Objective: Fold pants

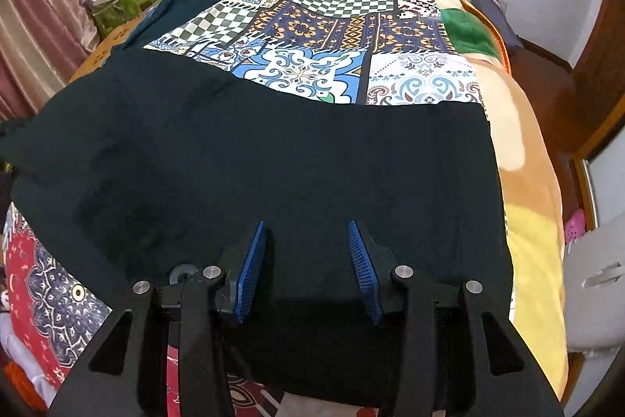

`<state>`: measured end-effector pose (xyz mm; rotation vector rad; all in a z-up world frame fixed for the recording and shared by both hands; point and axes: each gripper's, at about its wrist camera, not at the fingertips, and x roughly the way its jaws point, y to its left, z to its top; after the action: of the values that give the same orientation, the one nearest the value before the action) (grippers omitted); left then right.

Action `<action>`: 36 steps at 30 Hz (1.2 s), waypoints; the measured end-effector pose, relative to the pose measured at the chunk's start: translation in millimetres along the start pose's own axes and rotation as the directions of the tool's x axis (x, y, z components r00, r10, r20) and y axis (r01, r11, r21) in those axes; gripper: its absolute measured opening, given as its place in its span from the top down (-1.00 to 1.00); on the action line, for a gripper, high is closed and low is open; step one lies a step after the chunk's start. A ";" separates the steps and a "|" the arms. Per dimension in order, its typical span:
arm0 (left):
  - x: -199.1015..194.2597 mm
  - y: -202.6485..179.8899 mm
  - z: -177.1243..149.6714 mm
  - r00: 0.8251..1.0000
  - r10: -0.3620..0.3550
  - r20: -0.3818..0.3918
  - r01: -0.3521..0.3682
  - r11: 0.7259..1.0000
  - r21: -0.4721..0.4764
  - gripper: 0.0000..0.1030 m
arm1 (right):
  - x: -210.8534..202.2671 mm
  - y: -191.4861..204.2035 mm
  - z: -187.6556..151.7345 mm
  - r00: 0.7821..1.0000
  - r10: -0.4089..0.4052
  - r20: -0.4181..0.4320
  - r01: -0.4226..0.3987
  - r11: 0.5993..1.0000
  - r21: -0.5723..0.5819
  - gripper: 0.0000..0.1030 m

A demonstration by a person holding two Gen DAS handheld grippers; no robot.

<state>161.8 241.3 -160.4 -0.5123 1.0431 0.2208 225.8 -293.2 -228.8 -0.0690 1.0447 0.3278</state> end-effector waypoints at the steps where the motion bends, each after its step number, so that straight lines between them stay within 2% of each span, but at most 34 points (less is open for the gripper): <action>1: -2.7 5.9 0.6 1.000 -0.002 -0.001 0.002 1.000 -0.003 0.80 | -0.1 -0.3 -0.2 1.000 -0.006 -0.001 0.006 1.000 0.001 0.22; 3: 4.2 13.1 0.3 0.999 -0.023 -0.027 0.022 1.000 -0.021 0.79 | 0.4 -2.4 0.6 1.000 -0.004 0.001 0.003 1.000 0.013 0.23; 6: 30.9 25.0 -16.2 0.995 -0.016 -0.100 0.014 1.000 -0.025 0.79 | -1.2 -5.3 3.3 1.000 -0.012 0.007 0.012 0.999 0.044 0.22; 10: 73.7 41.0 -46.7 0.979 -0.041 -0.199 0.031 0.998 -0.057 0.77 | -19.9 -11.2 -0.5 0.999 -0.033 0.036 0.029 0.995 0.099 0.22; 12: 83.4 45.0 -56.4 0.976 -0.064 -0.206 0.050 0.996 -0.073 0.74 | -33.5 -16.7 -4.2 0.997 -0.047 0.064 0.038 0.990 0.137 0.21; 15: 81.9 42.8 -57.9 0.984 -0.048 -0.172 0.042 0.998 -0.039 0.68 | -52.1 -28.7 -12.6 0.994 -0.060 0.091 0.040 0.978 0.205 0.20; 19: 76.7 38.5 -57.6 0.988 0.002 -0.151 0.000 1.000 0.017 0.54 | -65.1 -38.5 -28.7 0.989 -0.112 0.097 0.083 0.961 0.262 0.19; 21: 70.8 35.1 -57.3 0.991 0.054 -0.126 -0.048 0.997 0.054 0.38 | -69.4 -40.0 -39.0 0.987 -0.127 0.099 0.095 0.954 0.283 0.18; 23: 62.7 29.8 -57.6 0.987 0.136 -0.086 -0.127 0.987 0.103 0.03 | -72.2 -41.5 -47.1 0.985 -0.142 0.096 0.108 0.949 0.295 0.13; 25: 54.5 27.4 -58.2 0.985 0.170 -0.043 -0.163 0.978 0.133 -0.14 | -73.0 -41.3 -50.8 0.983 -0.160 0.090 0.127 0.946 0.298 0.12; 31: 28.4 23.0 -51.4 0.978 0.202 0.048 -0.207 0.967 0.150 -0.22 | -65.9 -42.5 -50.5 0.981 -0.171 0.089 0.136 0.940 0.312 0.12; 36: 19.9 -1.0 -40.4 0.985 0.149 0.086 -0.162 0.970 0.182 -0.33 | -56.1 -40.2 -47.3 0.981 -0.174 0.080 0.143 0.944 0.298 0.12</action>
<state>141.1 218.8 -193.6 -0.2495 1.0230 0.2740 172.5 -354.4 -208.5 0.1276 0.9656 0.0278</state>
